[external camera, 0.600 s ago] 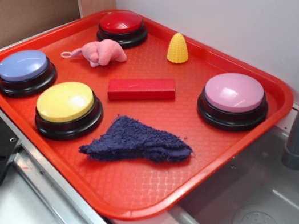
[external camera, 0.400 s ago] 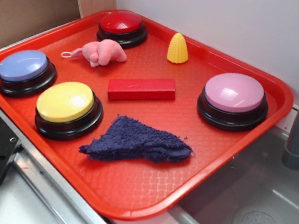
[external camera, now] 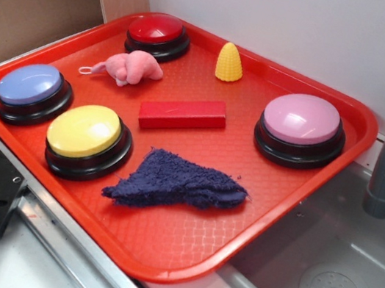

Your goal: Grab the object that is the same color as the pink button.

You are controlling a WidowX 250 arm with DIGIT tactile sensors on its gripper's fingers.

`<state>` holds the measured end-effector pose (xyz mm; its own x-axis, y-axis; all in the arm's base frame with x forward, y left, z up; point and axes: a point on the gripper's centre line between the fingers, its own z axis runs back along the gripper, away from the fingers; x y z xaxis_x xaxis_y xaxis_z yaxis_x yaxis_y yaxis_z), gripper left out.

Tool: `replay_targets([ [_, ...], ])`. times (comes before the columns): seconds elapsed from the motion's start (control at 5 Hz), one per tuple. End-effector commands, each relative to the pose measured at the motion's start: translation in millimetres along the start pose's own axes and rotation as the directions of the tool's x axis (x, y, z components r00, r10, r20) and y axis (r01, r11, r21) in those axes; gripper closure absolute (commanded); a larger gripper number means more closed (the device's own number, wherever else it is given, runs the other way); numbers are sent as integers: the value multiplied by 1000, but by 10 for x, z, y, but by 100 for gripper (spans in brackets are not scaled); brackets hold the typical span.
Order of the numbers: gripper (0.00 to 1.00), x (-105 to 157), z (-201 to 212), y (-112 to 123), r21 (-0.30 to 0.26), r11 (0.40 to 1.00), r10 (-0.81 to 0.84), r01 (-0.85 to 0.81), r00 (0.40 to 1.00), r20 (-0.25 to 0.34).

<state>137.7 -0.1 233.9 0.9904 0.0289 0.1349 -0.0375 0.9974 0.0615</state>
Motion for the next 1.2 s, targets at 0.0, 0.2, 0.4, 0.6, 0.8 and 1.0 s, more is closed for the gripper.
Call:
replay_targets([
  [0.0,0,468,-320,381,102,977,-200,190,975,99],
  [0.2,0,663,-590,500,137,941,-322,309,943,87],
  [0.4,0,867,-953,571,136,883,-458,450,888,37],
  [0.6,0,918,-1308,620,128,844,-521,520,853,-31],
  [0.8,0,889,-1715,698,75,809,-576,583,812,-88],
  [1.0,0,782,-2008,755,22,787,-608,617,780,-150],
])
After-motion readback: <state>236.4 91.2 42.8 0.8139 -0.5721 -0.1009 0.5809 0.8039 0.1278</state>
